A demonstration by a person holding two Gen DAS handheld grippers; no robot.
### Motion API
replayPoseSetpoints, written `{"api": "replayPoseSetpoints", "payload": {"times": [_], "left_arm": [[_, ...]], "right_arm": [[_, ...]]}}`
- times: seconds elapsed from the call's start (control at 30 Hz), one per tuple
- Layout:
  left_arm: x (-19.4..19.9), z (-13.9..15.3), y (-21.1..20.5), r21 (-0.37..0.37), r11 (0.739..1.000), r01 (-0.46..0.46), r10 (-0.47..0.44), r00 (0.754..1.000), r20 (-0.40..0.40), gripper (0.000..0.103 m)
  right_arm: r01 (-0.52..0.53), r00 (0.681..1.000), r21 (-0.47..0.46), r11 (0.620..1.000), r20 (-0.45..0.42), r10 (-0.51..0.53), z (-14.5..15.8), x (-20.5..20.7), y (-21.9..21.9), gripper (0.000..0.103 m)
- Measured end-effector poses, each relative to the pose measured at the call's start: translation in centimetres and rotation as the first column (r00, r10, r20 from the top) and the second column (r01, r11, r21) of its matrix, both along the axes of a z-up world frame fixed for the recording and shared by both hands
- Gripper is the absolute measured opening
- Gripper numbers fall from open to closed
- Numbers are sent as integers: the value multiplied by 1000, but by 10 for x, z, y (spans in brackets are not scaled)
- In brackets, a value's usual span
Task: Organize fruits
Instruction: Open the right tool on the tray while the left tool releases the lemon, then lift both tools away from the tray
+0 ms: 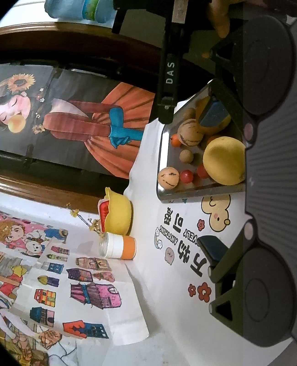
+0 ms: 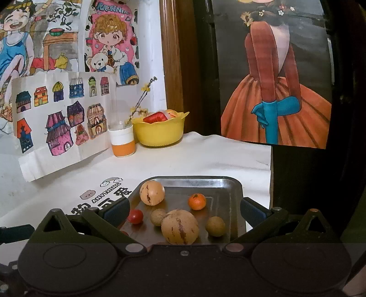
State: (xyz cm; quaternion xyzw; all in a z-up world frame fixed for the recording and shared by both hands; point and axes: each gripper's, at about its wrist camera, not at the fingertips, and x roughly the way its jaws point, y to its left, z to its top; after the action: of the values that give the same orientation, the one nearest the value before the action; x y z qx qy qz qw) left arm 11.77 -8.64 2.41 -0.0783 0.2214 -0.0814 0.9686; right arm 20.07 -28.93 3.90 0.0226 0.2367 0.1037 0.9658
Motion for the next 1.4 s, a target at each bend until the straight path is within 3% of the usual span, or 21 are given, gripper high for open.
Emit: {"api": "replayPoseSetpoints", "payload": {"times": [1.4], "left_arm": [[-46, 18, 22, -3, 996, -86, 86, 995, 56, 103]], "right_arm": [[10, 998, -33, 999, 59, -8, 19, -79, 9, 102]]}}
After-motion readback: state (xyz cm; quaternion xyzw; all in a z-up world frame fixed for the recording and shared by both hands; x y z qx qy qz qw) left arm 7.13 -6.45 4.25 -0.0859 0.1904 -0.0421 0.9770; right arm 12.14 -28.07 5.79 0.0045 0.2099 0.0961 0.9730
